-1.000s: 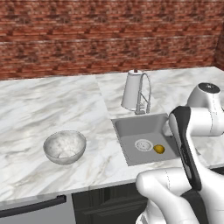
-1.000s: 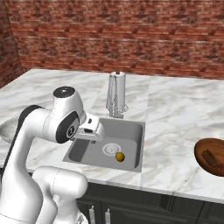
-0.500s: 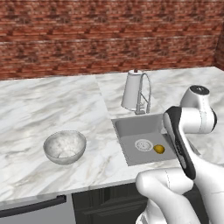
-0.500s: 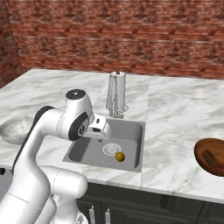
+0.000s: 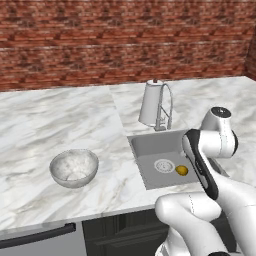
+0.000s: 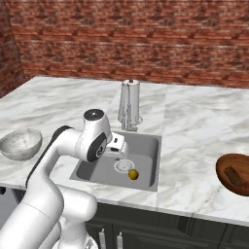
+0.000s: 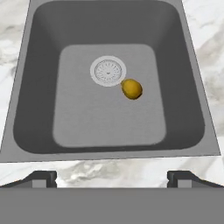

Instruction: Pick the sweet potatos from the cabinet and place them in one bowl. Pick the lemon from the sink and place it in the other bowl.

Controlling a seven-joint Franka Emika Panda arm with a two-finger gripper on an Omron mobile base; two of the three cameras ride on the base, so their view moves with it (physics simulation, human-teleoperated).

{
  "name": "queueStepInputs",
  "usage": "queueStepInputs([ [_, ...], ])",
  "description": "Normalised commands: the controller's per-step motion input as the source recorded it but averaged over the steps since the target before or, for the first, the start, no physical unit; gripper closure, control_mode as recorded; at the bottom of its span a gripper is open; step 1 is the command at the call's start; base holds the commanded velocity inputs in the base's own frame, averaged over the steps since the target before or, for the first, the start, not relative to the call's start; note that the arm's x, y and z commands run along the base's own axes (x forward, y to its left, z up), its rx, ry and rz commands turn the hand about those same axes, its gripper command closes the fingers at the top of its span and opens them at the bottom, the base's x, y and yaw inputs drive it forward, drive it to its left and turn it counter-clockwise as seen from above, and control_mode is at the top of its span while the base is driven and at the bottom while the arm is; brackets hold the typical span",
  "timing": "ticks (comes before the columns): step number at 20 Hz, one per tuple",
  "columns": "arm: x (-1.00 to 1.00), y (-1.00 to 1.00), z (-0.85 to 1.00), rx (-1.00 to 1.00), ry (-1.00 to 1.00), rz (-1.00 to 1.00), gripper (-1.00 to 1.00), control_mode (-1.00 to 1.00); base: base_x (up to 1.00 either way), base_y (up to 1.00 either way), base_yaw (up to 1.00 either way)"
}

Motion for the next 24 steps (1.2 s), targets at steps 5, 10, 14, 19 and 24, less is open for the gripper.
queueStepInputs([
  [5, 0.33, -0.10, -0.42, 0.00, -0.03, 0.00, -1.00, -1.00, 0.00, 0.00, 0.00],
  [10, 0.35, -0.09, -0.41, -0.01, -0.03, 0.00, -1.00, -1.00, 0.00, 0.00, 0.00],
  [14, 0.34, -0.09, -0.41, -0.01, -0.03, 0.00, -1.00, -1.00, 0.00, 0.00, 0.00],
  [19, 0.32, -0.07, -0.25, 0.00, -0.01, 0.00, -1.00, -1.00, 0.00, 0.00, 0.00],
  [24, 0.33, -0.11, -0.12, 0.00, 0.00, 0.00, -1.00, -1.00, 0.00, 0.00, 0.00],
])
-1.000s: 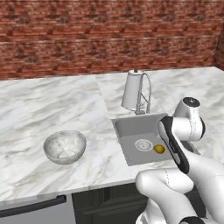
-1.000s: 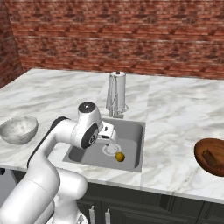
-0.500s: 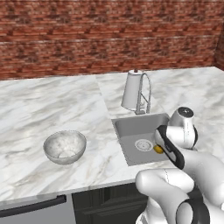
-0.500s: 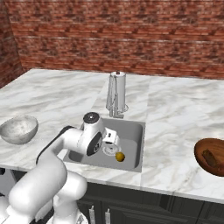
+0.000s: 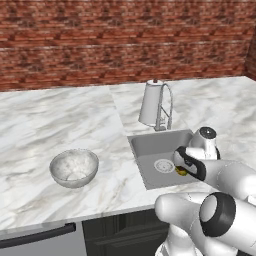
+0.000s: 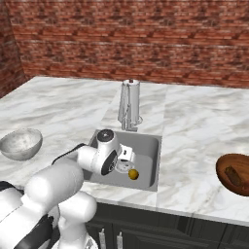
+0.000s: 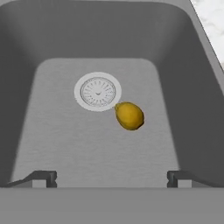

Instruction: Pick the sweet potatos from the cabinet and place them in one bowl. Pick the lemon from the sink and place it in the other bowl.

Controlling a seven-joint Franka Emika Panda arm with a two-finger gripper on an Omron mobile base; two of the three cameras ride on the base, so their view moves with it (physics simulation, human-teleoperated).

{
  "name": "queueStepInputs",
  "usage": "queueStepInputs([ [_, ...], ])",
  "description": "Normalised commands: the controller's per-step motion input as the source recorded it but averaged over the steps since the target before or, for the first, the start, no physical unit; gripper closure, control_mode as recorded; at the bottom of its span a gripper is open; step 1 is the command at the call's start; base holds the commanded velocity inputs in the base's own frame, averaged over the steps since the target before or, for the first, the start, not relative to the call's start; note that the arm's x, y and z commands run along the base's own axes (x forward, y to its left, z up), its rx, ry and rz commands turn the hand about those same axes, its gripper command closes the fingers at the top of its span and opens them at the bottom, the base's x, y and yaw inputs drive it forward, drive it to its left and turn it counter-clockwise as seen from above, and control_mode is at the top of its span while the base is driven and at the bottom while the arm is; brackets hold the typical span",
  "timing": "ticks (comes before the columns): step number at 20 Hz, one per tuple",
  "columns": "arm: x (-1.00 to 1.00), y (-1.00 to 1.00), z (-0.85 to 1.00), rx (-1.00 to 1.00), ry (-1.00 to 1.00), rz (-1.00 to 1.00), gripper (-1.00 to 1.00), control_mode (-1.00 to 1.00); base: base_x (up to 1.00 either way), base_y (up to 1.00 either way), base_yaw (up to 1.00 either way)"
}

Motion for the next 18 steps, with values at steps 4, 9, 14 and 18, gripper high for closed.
queueStepInputs([
  [4, 0.24, -0.10, -0.16, 0.00, 0.00, 0.00, -1.00, -1.00, 0.00, 0.00, 0.00],
  [9, 0.23, -0.12, -0.13, 0.00, 0.00, 0.00, -1.00, -1.00, 0.00, 0.00, 0.00],
  [14, 0.08, -0.18, -0.09, 0.00, 0.00, 0.00, -1.00, -1.00, 0.00, 0.00, 0.00],
  [18, 0.00, -0.10, -0.06, 0.00, 0.00, 0.00, -1.00, -1.00, 0.00, 0.00, 0.00],
])
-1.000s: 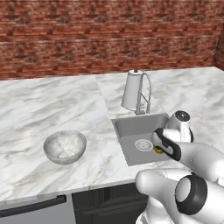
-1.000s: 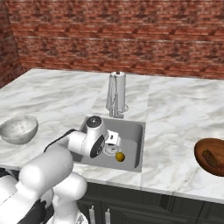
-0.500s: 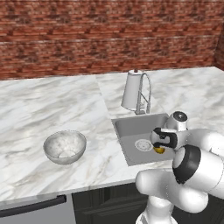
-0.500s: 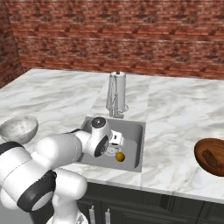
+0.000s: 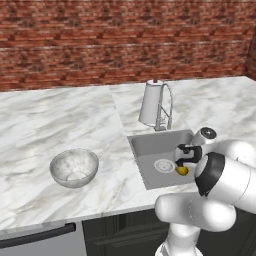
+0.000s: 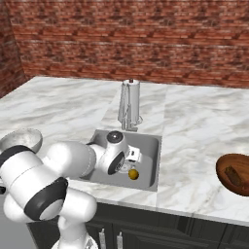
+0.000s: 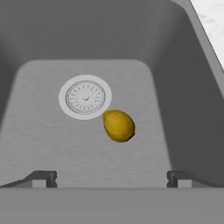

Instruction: Pick the sweet potatos from the cabinet and place them in one bowl. Pick the lemon from the sink and place it in the other bowl.

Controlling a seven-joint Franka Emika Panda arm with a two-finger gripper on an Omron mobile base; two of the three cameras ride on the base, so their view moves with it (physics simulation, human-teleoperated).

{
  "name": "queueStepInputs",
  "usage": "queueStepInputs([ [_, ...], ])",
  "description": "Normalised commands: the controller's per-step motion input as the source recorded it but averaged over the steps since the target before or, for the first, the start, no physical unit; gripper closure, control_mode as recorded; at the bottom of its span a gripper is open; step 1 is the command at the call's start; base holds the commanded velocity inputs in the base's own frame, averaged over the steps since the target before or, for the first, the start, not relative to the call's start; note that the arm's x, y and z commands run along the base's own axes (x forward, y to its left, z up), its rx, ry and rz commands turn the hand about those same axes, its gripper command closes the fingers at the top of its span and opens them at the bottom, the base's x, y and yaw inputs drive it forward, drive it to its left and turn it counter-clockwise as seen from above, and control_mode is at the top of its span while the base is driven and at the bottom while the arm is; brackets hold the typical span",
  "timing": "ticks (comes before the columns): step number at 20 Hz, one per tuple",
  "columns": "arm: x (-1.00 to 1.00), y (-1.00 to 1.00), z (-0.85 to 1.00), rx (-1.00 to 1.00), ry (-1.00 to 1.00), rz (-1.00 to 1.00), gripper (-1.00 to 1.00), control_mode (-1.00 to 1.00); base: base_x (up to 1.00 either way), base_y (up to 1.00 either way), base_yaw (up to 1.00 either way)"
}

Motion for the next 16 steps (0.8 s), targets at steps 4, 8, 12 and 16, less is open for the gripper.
queueStepInputs([
  [4, 0.07, -0.01, -0.17, 0.00, 0.00, 0.00, -1.00, -1.00, 0.00, 0.00, 0.00],
  [8, 0.06, -0.01, -0.22, 0.00, 0.00, 0.00, -1.00, -1.00, 0.00, 0.00, 0.00],
  [12, 0.09, -0.08, -0.16, 0.00, 0.00, 0.00, -1.00, -1.00, 0.00, 0.00, 0.00],
  [16, 0.13, -0.07, -0.16, 0.00, 0.00, 0.00, -1.00, -1.00, 0.00, 0.00, 0.00],
])
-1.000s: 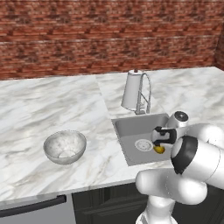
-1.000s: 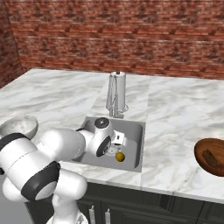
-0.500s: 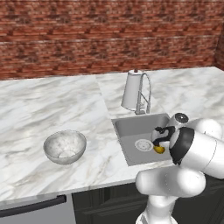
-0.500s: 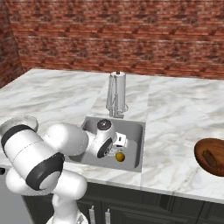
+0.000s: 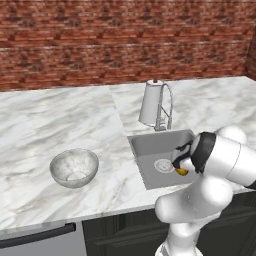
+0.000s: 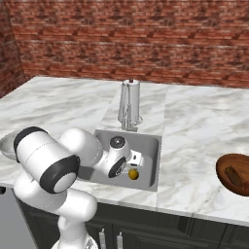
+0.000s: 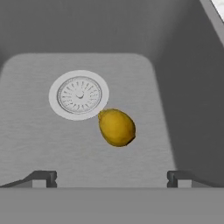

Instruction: Pick the sweet potatos from the cabinet and place them in one bowl. Pick the lemon from the sink and place it in the other bowl.

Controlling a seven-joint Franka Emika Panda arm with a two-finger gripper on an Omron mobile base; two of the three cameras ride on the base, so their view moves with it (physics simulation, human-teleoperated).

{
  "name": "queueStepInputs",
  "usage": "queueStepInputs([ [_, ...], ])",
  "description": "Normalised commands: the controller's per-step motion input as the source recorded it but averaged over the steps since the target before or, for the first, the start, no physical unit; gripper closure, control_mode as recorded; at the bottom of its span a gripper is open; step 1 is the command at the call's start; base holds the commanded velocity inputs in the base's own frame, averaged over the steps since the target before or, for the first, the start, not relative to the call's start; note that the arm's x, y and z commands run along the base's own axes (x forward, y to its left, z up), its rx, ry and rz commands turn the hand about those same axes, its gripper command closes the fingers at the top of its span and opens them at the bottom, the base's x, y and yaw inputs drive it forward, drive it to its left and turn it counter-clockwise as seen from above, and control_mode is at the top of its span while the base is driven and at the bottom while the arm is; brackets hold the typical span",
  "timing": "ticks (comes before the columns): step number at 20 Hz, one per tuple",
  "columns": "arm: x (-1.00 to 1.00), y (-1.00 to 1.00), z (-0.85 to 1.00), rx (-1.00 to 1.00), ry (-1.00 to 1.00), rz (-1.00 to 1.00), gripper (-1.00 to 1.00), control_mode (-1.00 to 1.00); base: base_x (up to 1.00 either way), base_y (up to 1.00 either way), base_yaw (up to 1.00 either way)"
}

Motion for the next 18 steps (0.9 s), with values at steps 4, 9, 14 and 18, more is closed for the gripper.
queueStepInputs([
  [4, 0.14, -0.03, -0.19, 0.00, 0.00, 0.00, -1.00, -1.00, 0.00, 0.00, 0.00],
  [9, 0.12, -0.03, -0.18, 0.00, 0.00, 0.00, -1.00, -1.00, 0.00, 0.00, 0.00],
  [14, 0.10, -0.05, -0.17, 0.00, 0.00, 0.00, -1.00, -1.00, 0.00, 0.00, 0.00],
  [18, 0.11, -0.10, -0.18, 0.00, 0.00, 0.00, -1.00, -1.00, 0.00, 0.00, 0.00],
])
